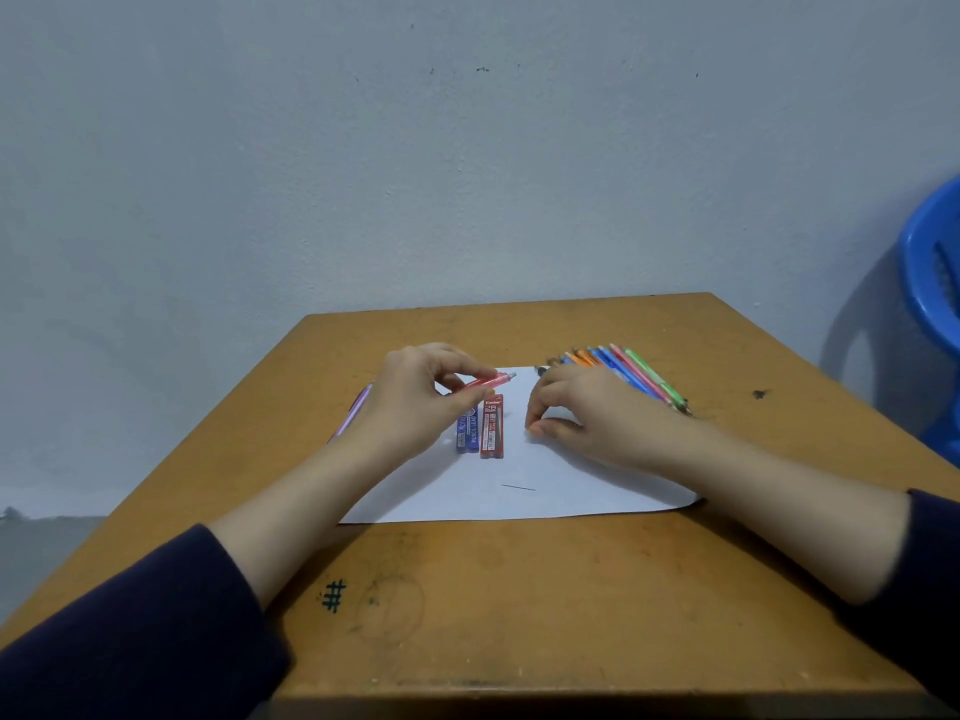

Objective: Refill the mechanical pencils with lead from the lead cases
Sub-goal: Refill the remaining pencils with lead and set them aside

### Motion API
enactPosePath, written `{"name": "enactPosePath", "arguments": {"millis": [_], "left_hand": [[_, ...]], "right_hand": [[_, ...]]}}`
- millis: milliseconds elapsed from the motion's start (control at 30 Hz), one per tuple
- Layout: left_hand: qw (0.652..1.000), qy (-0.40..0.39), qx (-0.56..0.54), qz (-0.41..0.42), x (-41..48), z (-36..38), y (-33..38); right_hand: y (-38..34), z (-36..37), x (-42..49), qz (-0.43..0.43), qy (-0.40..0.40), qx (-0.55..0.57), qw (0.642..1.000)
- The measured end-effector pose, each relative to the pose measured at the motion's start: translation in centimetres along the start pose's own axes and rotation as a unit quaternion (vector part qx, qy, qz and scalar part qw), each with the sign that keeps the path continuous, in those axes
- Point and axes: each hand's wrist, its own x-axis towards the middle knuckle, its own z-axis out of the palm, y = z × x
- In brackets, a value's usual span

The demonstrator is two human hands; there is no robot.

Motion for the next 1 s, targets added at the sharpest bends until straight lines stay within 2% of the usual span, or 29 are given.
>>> {"name": "enactPosePath", "arguments": {"millis": [133, 533, 600, 800, 1000], "left_hand": [[1.000, -0.003, 0.000, 0.005, -0.11, 0.09, 0.12], [1.000, -0.010, 0.004, 0.015, -0.32, 0.04, 0.53], [1.000, -0.014, 0.000, 0.015, -0.36, 0.00, 0.57], [0.999, -0.014, -0.021, 0.021, -0.47, 0.11, 0.75], [0.999, -0.003, -0.024, 0.032, -0.55, 0.41, 0.78]], "right_hand": [[-0.28, 0.12, -0.01, -0.021, -0.011, -0.013, 1.000], [-0.26, -0.01, 0.10, 0.003, -0.031, 0.009, 0.999], [-0.18, -0.19, 0.02, 0.013, 0.009, 0.032, 0.999], [-0.16, -0.23, 0.21, 0.012, 0.192, 0.054, 0.980], [-0.12, 0.02, 0.17, -0.010, 0.224, 0.073, 0.972]]}}
